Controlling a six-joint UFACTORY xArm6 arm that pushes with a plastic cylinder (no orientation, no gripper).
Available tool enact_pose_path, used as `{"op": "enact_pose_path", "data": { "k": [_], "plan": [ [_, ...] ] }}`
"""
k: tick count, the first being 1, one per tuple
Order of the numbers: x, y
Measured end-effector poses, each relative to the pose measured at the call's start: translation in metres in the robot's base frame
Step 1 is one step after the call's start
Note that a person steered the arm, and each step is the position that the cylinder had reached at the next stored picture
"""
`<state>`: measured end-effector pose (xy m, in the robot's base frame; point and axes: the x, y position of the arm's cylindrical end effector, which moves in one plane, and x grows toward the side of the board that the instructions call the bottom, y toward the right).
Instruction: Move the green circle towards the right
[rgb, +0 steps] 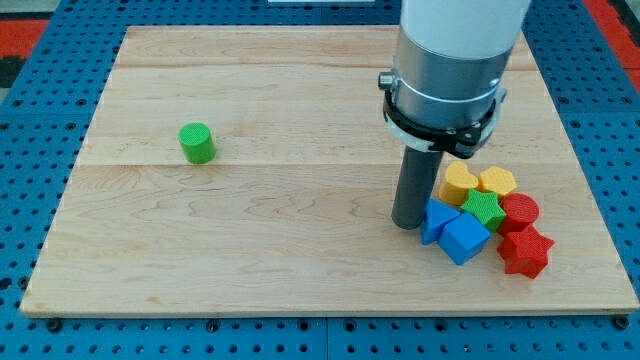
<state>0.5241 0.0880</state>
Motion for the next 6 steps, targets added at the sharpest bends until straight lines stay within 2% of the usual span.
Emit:
{"op": "enact_pose_path", "data": {
  "k": [1,2,3,4,5,6],
  "plan": [
    [-0.018,-0.092],
    [-0.043,-0.24],
    [-0.094,-0.333],
    [-0.134,-0.321],
    [-0.113,-0.259],
    [-0.069,-0.195]
  ]
}}
